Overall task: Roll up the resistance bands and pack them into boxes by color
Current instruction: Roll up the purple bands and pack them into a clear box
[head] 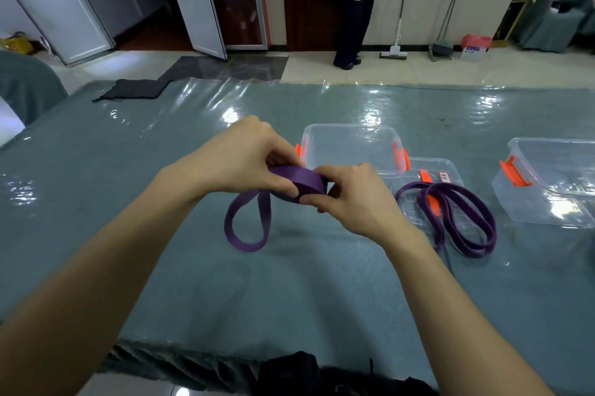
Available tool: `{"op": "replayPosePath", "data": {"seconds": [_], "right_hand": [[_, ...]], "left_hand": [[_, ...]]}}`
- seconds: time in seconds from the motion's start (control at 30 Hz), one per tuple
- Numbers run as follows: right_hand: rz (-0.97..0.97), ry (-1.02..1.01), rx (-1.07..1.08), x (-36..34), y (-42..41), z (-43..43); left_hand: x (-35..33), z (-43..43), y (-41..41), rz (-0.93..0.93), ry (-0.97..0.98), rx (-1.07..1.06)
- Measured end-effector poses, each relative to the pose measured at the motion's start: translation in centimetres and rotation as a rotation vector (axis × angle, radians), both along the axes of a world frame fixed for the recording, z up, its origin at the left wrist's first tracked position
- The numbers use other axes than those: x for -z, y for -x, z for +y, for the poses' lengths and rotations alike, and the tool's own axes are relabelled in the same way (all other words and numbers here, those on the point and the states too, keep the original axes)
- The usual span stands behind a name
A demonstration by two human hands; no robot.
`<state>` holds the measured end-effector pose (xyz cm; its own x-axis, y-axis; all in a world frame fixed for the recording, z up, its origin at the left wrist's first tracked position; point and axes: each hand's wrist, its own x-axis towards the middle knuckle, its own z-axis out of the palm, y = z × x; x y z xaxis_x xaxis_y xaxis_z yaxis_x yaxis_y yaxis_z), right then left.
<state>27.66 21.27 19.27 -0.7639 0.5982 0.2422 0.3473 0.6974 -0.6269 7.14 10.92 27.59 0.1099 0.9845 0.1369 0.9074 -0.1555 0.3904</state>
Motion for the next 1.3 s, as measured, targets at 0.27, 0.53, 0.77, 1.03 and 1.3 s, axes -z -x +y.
{"op": "replayPosePath", "data": {"seconds": [0.27, 0.53, 0.77, 1.03, 1.3], "right_hand": [[0.506, 0.660, -0.077, -1.0, -1.5, 0.7], [0.713, 0.918, -0.090, -0.3, 0.1, 0.3], [0.717, 0.960, -0.094, 1.9, 1.1, -0.6], [0.162, -0.432, -0.046, 4.0, 1.0, -0.3], [0.298, -0.389, 0.121, 6.4, 1.1, -1.3]], "left_hand": [[4.8, -2.0, 3.3, -0.796, -0.027, -0.130], [7.0, -1.8, 1.5, -0.997, -0.105, -0.100], [7.5, -1.6, 1.3, -1.005, -0.160, -0.166], [6.1, -1.0, 3.8, -0.700, 0.144, -0.169], [8.3, -0.8, 4.0, -0.795, 0.247, -0.123]]}}
